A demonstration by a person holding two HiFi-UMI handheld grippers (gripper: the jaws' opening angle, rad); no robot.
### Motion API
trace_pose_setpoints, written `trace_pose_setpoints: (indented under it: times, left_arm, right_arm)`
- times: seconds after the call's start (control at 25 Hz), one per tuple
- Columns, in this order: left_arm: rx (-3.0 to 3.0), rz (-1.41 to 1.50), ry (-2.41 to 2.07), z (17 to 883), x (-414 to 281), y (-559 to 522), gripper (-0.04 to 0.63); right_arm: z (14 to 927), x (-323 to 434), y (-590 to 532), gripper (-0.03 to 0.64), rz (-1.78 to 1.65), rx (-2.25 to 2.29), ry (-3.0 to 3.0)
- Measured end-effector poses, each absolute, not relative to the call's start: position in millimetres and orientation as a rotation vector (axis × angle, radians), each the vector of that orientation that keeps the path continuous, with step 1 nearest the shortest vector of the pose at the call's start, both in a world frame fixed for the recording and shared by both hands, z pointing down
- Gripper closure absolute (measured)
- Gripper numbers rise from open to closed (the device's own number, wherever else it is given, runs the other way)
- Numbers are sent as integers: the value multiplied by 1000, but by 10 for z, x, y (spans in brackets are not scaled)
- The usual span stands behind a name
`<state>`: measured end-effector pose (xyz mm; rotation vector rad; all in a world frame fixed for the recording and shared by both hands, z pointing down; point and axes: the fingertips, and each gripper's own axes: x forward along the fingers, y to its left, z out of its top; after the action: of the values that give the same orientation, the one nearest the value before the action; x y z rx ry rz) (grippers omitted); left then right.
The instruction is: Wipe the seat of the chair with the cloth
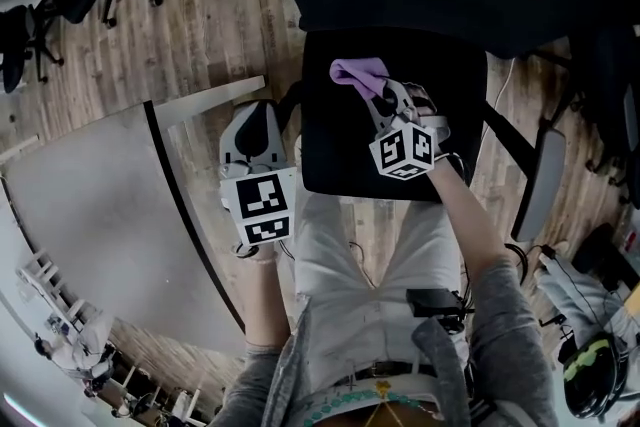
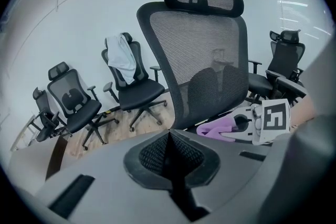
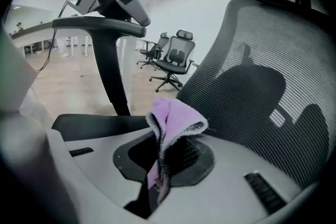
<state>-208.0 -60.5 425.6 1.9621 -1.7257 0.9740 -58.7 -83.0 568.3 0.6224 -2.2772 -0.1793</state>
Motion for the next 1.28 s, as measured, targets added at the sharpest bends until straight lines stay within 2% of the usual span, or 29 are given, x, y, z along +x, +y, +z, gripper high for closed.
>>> trace_pose_setpoints:
  times: [0.44,0.96,1.28]
  left_arm:
    - [1971,965,-1711,4245,-2104,-600,586]
    - [1993,968,-1701,4222,-2070,-580,586]
    - [1999,975,-1700,4240,-2074,-586,586]
  right_arm:
    - [6068,-1418,-616,569,-167,464,-2247]
    - [6833,-1628,-503,569,-167,301,-2010]
    - [6931,-1634,-523,569,-170,273,-1954]
